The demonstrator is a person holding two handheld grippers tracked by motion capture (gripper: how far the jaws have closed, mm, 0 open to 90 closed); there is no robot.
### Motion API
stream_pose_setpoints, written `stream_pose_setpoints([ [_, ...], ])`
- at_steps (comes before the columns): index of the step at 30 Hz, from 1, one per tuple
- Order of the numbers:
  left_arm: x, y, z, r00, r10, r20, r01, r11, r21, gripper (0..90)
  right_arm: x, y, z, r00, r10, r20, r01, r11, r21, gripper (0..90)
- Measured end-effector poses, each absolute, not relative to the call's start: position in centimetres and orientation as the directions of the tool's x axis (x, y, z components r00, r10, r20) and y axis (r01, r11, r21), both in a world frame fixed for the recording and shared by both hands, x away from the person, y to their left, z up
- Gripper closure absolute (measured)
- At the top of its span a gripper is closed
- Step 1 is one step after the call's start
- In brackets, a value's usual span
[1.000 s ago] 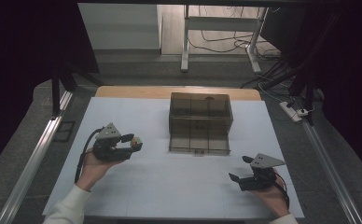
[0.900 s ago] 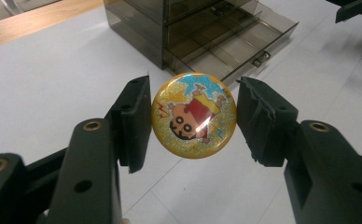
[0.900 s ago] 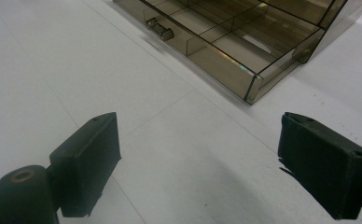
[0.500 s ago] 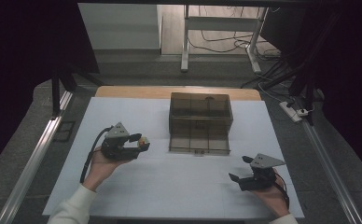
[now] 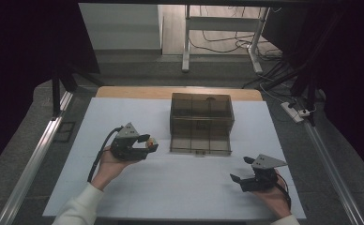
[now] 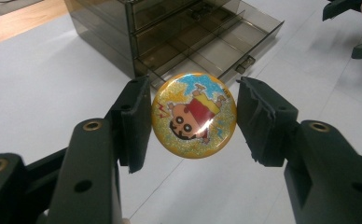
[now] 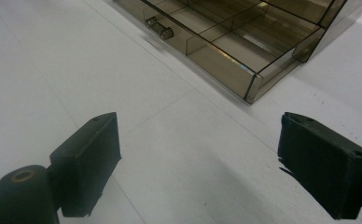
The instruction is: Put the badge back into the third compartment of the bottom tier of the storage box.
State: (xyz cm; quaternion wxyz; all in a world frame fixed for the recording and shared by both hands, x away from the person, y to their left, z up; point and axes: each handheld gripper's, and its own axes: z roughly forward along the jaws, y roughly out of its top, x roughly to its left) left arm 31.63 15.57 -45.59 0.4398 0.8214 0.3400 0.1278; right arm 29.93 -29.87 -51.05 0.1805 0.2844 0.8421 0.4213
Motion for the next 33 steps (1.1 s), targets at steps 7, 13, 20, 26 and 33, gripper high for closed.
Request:
stream_pose_setpoints([
  [7, 32.0, 14.6, -45.7, 0.745, 0.661, -0.09, 0.443, -0.39, 0.807, 46.1, 29.9, -29.9, -51.0, -0.773, 0.631, -0.065, 0.326, 0.484, 0.812, 12.9],
  [13, 32.3, 13.8, -45.7, 0.754, 0.651, -0.089, 0.438, -0.397, 0.807, 46.1, 29.9, -29.9, -51.0, -0.773, 0.631, -0.066, 0.326, 0.484, 0.812, 12.9],
  [20, 32.5, 13.0, -45.6, 0.764, 0.639, -0.089, 0.432, -0.405, 0.806, 46.1, 29.9, -29.8, -51.1, -0.773, 0.632, -0.064, 0.326, 0.481, 0.814, 12.9],
  [26, 32.8, 12.2, -45.7, 0.771, 0.631, -0.087, 0.427, -0.411, 0.806, 46.1, 29.9, -29.9, -51.1, -0.773, 0.631, -0.065, 0.327, 0.483, 0.812, 12.9],
  [33, 33.1, 11.2, -45.7, 0.781, 0.619, -0.084, 0.419, -0.419, 0.806, 46.1, 29.9, -29.9, -51.0, -0.772, 0.633, -0.065, 0.327, 0.482, 0.813, 12.9],
])
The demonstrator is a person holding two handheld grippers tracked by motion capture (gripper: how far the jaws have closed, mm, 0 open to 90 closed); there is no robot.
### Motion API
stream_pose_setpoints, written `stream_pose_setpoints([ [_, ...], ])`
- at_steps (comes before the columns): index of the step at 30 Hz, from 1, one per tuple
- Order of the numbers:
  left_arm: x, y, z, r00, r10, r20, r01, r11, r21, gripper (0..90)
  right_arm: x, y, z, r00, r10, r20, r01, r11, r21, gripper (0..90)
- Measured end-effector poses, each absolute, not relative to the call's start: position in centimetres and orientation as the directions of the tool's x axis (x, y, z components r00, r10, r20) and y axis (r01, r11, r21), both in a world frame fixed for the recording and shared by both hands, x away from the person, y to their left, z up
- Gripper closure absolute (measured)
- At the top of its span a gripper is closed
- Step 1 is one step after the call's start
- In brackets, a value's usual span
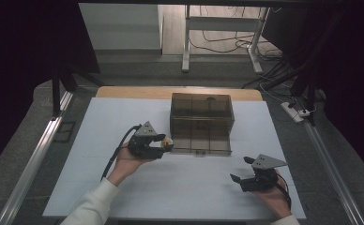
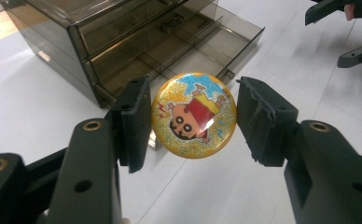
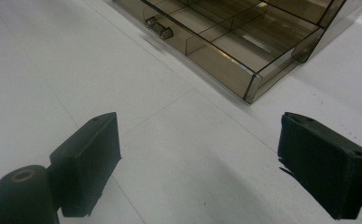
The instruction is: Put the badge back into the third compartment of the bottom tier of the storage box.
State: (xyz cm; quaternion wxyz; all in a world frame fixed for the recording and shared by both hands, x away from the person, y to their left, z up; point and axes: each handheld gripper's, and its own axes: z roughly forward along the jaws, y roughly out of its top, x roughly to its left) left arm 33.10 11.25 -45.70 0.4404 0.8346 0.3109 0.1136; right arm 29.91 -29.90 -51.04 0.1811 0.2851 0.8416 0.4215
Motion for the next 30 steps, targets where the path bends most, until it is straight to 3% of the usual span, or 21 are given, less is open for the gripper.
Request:
stream_pose_setpoints([
  [30, 34.0, 8.2, -45.8, 0.809, 0.582, -0.085, 0.396, -0.432, 0.81, 46.1, 29.8, -30.0, -50.9, -0.767, 0.638, -0.069, 0.32, 0.473, 0.821, 13.0],
])
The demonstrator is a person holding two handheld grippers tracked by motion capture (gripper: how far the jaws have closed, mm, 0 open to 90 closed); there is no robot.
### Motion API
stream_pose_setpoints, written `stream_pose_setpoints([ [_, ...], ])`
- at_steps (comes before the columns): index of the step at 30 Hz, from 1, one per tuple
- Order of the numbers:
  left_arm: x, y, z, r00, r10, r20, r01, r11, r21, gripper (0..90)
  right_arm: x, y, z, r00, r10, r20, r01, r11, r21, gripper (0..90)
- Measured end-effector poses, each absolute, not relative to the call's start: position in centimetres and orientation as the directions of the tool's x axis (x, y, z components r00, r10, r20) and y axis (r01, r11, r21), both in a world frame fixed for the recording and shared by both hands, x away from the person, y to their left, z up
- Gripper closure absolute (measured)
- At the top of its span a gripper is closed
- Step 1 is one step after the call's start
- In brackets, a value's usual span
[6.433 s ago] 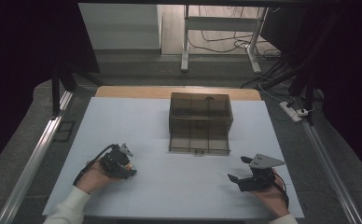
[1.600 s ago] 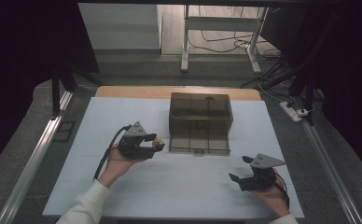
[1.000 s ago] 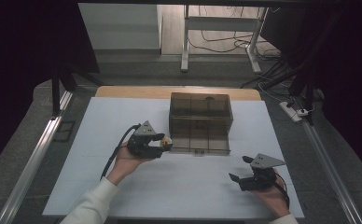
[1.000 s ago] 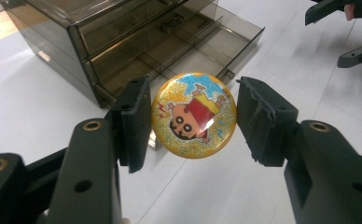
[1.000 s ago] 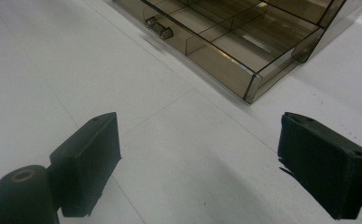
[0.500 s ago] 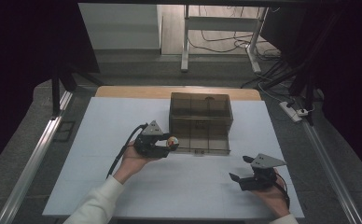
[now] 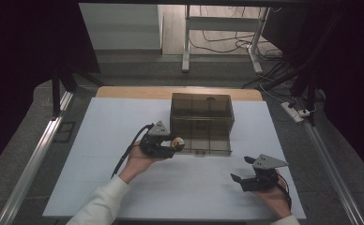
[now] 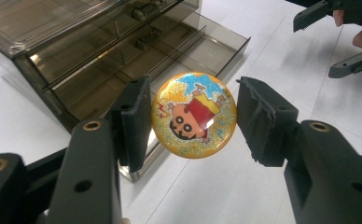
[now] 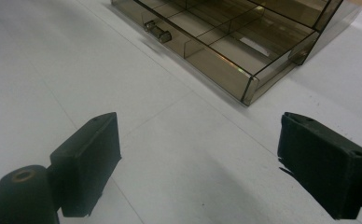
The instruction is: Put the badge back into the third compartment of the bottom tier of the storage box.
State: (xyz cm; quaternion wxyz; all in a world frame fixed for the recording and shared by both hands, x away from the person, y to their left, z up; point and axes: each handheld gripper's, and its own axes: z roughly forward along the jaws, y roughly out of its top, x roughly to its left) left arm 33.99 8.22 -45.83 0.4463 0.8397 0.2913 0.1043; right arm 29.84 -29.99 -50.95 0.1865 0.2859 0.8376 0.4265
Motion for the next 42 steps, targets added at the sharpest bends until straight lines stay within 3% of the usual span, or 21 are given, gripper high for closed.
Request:
stream_pose_setpoints([
  [17, 34.6, 4.8, -45.6, 0.848, 0.525, -0.078, 0.356, -0.454, 0.817, 46.0, 29.7, -30.2, -50.8, -0.764, 0.642, -0.063, 0.316, 0.458, 0.831, 13.0],
  [42, 36.3, 0.9, -45.7, 0.857, 0.509, -0.076, 0.348, -0.464, 0.815, 46.0, 29.8, -30.2, -50.8, -0.766, 0.64, -0.064, 0.318, 0.463, 0.827, 13.0],
])
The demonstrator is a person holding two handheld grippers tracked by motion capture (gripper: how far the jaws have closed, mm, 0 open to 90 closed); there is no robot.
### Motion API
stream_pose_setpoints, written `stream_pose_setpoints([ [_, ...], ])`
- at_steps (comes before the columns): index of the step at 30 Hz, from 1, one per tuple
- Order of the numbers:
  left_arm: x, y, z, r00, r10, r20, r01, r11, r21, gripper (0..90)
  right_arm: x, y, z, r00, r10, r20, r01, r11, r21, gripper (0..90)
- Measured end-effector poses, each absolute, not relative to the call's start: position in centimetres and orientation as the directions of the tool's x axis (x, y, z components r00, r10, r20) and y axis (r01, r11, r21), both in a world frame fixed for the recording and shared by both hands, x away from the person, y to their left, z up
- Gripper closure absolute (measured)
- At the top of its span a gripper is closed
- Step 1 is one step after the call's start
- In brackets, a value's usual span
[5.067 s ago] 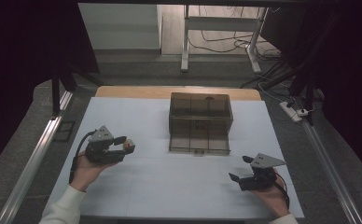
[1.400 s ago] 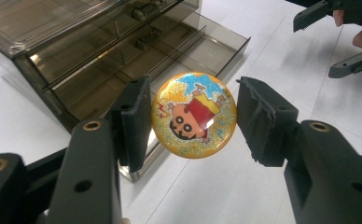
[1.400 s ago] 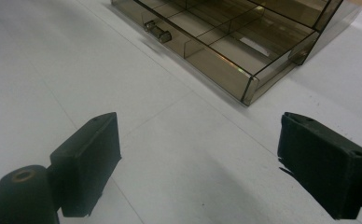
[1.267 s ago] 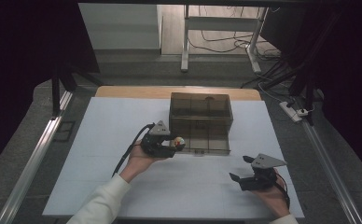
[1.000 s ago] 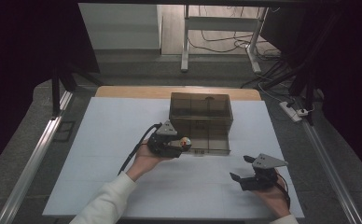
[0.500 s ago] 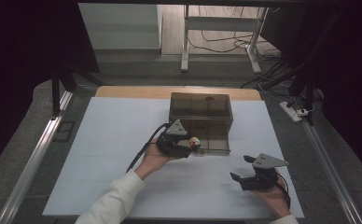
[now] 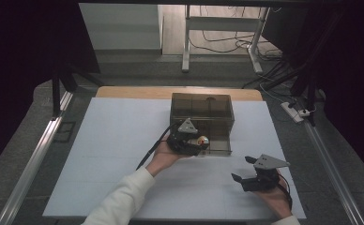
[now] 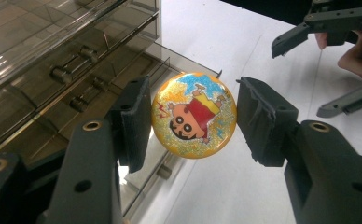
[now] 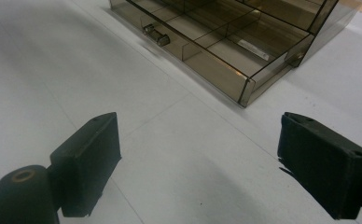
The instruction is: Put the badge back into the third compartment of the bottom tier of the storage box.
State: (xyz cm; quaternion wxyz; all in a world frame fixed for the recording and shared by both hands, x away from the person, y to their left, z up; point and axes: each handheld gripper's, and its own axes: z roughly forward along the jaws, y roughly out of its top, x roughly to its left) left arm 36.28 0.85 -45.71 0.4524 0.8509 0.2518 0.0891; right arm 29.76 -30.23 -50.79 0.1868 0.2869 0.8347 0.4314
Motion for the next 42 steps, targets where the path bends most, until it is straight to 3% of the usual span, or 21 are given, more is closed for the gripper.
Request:
stream_pose_setpoints([
  [42, 40.8, -5.0, -48.0, 0.834, 0.544, -0.088, 0.406, -0.499, 0.766, 45.9, 29.8, -30.3, -50.9, -0.765, 0.64, -0.063, 0.323, 0.466, 0.824, 13.0],
])
